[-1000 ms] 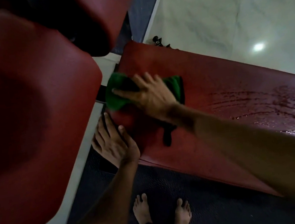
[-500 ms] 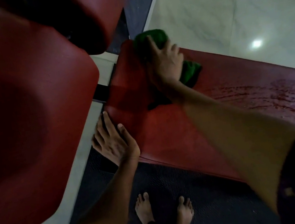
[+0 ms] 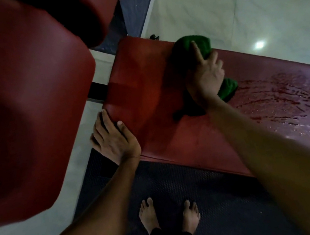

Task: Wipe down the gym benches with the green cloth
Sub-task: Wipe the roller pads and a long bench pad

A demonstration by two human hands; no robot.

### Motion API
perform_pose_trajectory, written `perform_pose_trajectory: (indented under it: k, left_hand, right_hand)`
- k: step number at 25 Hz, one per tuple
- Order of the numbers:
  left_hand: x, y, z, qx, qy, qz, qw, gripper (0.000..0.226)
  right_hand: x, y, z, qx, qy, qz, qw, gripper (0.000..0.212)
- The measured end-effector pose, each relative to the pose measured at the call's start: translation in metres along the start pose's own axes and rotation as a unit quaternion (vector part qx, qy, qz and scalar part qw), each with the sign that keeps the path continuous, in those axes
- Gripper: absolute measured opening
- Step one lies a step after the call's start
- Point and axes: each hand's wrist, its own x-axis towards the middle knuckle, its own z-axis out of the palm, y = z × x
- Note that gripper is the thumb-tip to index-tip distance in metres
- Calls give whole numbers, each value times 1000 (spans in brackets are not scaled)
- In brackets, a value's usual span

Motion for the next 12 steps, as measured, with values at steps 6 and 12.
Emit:
perform_pose_trajectory:
  k: [6, 12]
  left_hand:
    - [2, 5, -5, 31, -43, 0, 999, 61]
    - [8, 3, -13, 35, -85, 3, 996, 55]
  right_hand:
    - [-90, -18, 13, 1, -12, -324, 946, 53]
    - [-91, 49, 0, -42, 22, -161, 986, 58]
